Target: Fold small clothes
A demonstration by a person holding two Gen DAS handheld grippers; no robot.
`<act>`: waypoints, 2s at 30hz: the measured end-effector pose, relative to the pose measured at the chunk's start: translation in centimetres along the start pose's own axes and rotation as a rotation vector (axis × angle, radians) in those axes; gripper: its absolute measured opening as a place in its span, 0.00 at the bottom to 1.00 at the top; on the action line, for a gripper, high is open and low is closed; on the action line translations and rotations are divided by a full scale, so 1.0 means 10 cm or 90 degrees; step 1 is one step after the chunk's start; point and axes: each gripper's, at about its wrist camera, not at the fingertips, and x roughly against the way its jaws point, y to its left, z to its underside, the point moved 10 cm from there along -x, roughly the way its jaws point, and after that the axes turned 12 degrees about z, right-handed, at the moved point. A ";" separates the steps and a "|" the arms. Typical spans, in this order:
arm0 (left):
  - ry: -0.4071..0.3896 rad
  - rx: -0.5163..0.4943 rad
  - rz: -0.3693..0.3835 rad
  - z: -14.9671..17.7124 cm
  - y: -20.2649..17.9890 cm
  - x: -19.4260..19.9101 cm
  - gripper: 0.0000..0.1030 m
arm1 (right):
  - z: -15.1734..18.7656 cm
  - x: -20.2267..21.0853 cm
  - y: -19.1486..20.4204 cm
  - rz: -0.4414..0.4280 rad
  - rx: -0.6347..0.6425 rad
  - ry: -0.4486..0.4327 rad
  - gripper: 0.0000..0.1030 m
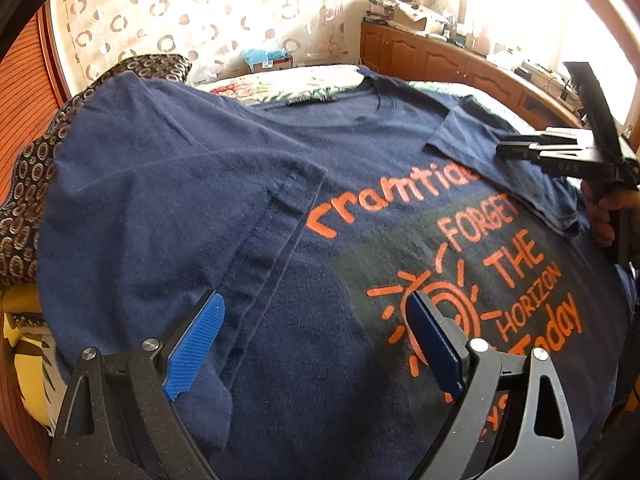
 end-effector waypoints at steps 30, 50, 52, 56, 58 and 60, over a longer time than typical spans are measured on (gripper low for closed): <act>-0.119 0.067 -0.050 -1.22 1.33 0.41 0.61 | 0.02 0.02 -0.05 -0.004 0.002 -0.001 0.41; -0.182 0.103 -0.062 -1.32 1.49 0.59 0.05 | 0.03 0.01 -0.05 0.002 0.009 -0.003 0.42; -0.179 0.103 -0.061 -1.30 1.49 0.58 0.05 | 0.03 0.01 -0.05 0.004 0.010 -0.004 0.42; -0.183 0.099 -0.056 -1.30 1.45 0.61 0.05 | 0.03 0.01 -0.06 -0.001 0.008 -0.003 0.42; -0.184 0.095 -0.053 -1.30 1.42 0.62 0.05 | 0.02 0.01 -0.07 -0.010 0.004 0.002 0.42; -0.188 0.093 -0.048 -1.29 1.38 0.64 0.05 | -0.03 0.03 -0.12 -0.015 0.001 0.006 0.42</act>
